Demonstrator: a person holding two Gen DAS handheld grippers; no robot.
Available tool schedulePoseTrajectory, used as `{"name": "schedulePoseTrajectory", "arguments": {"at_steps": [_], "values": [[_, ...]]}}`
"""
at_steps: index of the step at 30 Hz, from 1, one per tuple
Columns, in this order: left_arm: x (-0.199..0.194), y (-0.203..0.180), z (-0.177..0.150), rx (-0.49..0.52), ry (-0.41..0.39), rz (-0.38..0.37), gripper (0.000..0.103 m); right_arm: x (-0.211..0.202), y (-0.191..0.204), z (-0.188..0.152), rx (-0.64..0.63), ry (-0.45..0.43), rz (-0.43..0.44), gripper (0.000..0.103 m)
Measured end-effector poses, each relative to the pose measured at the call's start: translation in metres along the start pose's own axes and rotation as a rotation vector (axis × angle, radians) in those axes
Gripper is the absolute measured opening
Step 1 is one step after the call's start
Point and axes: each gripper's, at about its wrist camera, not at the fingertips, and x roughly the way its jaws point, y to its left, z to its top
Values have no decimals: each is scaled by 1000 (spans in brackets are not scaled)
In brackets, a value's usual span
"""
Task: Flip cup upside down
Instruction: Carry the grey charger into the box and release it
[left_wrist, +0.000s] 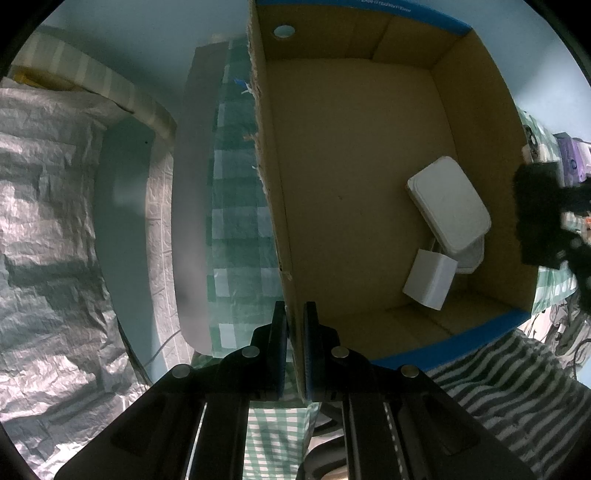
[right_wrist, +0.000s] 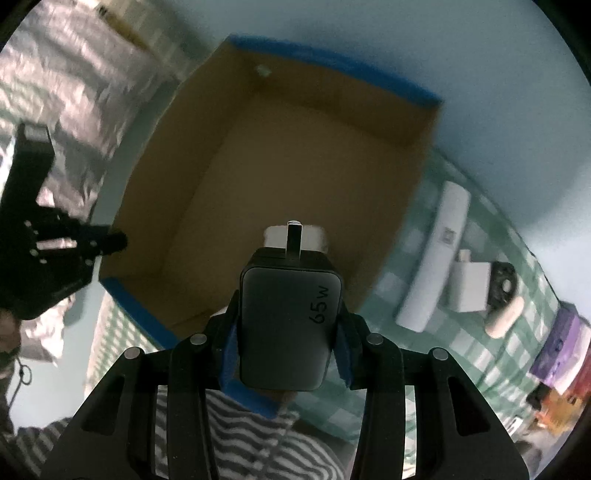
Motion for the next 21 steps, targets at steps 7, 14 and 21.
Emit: {"name": "schedulePoseTrajectory", "arguments": {"at_steps": [7,14,21], "values": [[-3,0,2,-4,-9,-3,7,31,17,1,-60,60,-26,42],[-3,-3,1,1,-11,3,6,47,18,0,-55,82,-49,42],[-3,-3,2,5,-9,4,7,54,15,-2,-29,74,-45,43]]}}
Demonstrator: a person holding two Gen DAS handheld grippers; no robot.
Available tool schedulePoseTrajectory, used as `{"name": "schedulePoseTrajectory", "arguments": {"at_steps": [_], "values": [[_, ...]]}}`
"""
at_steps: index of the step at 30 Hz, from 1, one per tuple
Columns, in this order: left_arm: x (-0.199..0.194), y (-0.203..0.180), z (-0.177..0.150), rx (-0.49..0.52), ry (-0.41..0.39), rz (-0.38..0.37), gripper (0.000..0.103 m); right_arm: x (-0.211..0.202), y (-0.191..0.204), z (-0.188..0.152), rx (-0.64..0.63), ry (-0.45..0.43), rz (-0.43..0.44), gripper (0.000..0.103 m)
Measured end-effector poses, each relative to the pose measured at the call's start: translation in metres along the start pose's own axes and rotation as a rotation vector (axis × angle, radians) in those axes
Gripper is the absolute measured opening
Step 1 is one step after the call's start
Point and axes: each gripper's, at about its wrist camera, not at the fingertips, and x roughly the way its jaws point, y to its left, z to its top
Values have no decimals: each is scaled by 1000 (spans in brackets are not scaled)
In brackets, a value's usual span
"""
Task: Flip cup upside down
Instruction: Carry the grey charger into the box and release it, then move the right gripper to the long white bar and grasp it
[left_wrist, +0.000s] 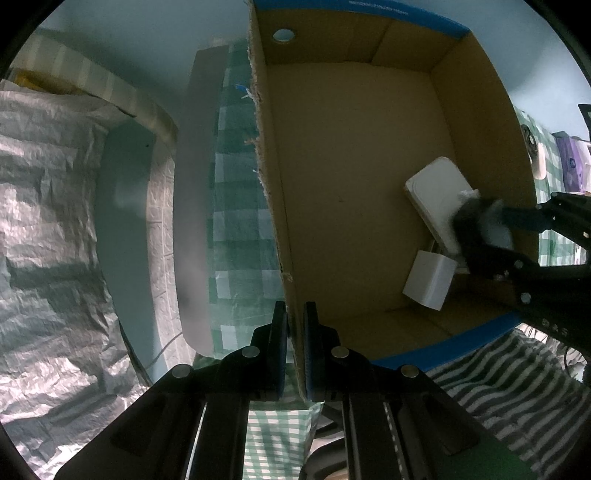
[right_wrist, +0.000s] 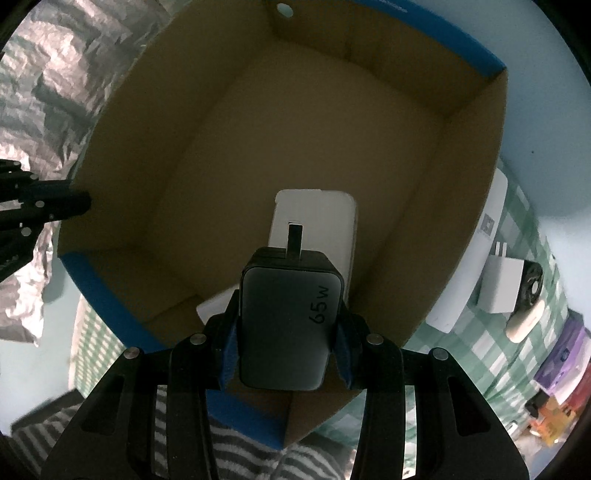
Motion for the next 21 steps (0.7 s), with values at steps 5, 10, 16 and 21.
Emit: {"name": "schedulePoseTrajectory", "arguments": {"at_steps": [5,10,16,21], "values": [[0,0,0,5,1,7,6,-6,0,2,6,-30,0,44],[0,0,1,5,2,14,7,-15,-3,1,30,-41,19,44],[1,0,0,5,0,8,7,-34,-11,-3,53,-77,27,47],[0,0,0,5,2,15,7,-53,-23,-7,98,-121,23,54]]}}
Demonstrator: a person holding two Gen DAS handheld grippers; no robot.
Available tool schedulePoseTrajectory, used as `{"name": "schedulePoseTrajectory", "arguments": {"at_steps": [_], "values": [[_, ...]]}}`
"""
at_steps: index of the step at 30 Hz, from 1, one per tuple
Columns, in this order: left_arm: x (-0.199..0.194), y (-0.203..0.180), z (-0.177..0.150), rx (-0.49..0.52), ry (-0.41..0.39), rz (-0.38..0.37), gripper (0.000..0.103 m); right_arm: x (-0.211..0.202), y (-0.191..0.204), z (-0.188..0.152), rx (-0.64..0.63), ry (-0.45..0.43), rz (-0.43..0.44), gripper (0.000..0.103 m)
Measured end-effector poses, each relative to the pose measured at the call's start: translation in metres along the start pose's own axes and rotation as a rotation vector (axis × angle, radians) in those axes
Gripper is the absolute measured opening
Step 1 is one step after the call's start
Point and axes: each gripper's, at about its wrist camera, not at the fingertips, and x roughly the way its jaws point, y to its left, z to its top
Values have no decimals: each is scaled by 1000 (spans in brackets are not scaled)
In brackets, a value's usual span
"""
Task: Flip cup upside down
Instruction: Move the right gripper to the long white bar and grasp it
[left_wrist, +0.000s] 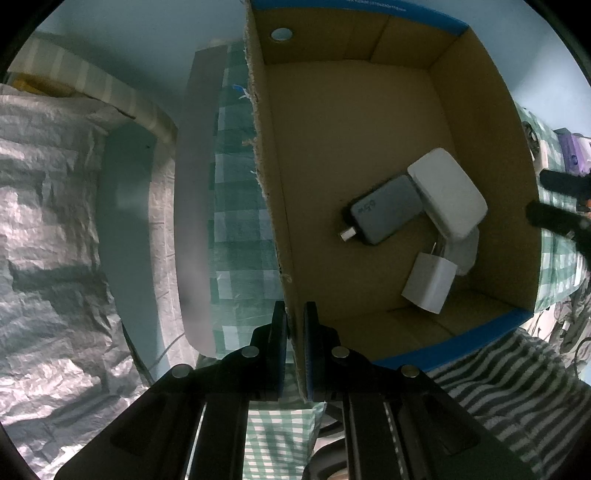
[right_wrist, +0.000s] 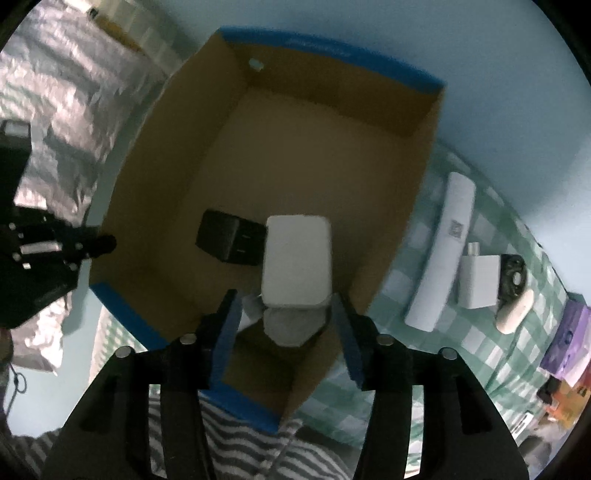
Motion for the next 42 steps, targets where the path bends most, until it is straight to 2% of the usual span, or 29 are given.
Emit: {"name": "schedulePoseTrajectory", "arguments": {"at_steps": [7,14,18,23,31,42], "values": [[1,-2,1,3,4,5,7,-29,-38,-3,106,-61,-4,56],[1,-2,2,4,7,4,7,-35,-81,-7,220,-80,-29,56],[1,-2,3,6,8,6,7,-21,-113,-9,285,-53,-45,56],[2,-2,4,6,12,8,7,11,-141,-11,336,23,-33,56],[2,-2,5,3,17,10,7,58,-148,-16,356,114,-15,56],[1,-2,6,-6,17,8,7,95,-153,-10,377,142,-67,56]]}}
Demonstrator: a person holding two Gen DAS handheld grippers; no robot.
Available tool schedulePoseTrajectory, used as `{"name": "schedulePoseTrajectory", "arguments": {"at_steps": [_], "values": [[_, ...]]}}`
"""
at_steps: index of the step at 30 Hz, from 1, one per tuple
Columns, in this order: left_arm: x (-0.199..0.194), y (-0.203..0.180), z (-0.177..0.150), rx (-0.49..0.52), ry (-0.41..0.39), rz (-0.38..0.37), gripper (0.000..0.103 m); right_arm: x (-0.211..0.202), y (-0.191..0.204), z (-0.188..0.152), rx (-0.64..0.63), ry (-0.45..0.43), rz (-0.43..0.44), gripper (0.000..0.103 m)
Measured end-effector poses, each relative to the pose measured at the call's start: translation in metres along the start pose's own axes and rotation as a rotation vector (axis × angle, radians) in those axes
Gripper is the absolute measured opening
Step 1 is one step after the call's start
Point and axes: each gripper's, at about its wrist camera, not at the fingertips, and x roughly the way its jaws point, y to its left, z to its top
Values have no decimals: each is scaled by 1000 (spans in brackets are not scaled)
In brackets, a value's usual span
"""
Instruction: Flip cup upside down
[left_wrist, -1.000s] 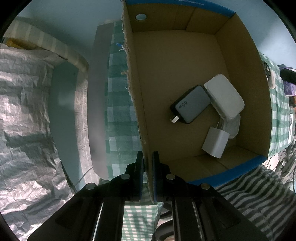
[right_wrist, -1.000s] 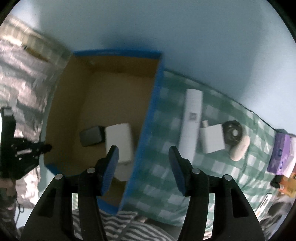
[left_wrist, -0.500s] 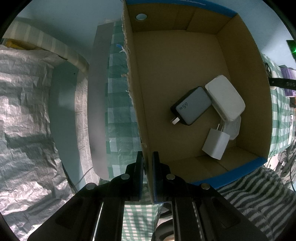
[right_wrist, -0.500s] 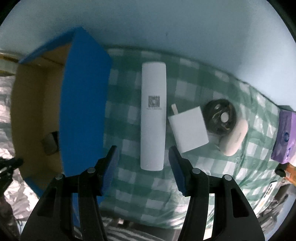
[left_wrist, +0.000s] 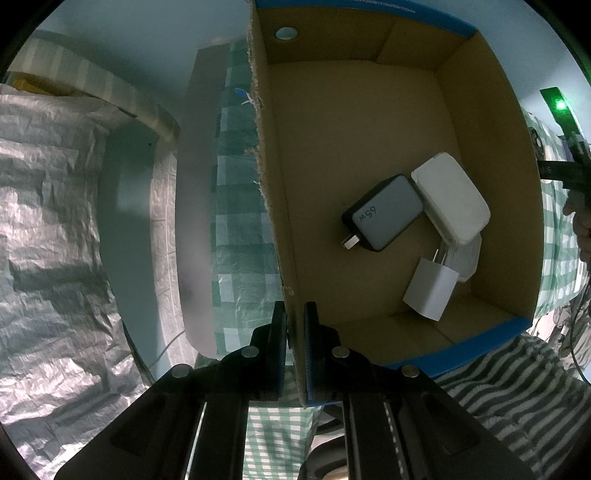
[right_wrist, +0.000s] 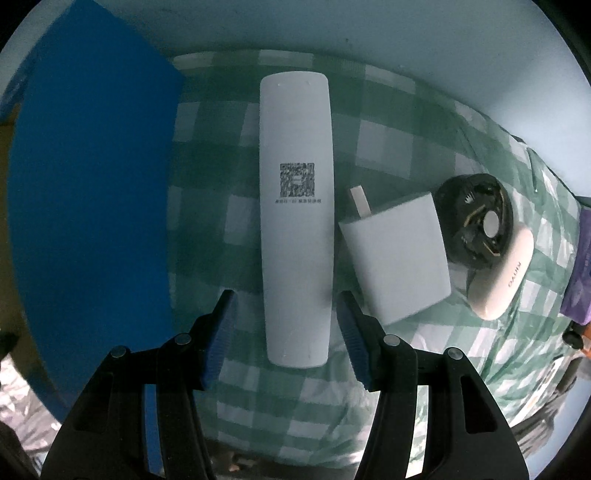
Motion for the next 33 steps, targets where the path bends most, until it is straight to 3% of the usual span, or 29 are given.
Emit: {"name": "schedulePoseTrajectory", "arguments": {"at_steps": [4,7,14,22,33], "values": [[0,0,0,1,0,-1,7,12,4,6,14,-5,-5,57],[0,0,0,1,1,-1,7,11,8,7,-1,-29,-36,41],[0,0,-1,6,-3,0,7,16,3,-4,-31,-6,-45,40],[-1,1,-2,1,-11,-10,9,27,6,-44,-69,40,-47,40],[-1,-1,-1,7,-10,-8,10,21,10,-2,-52,30,-71,44]]}}
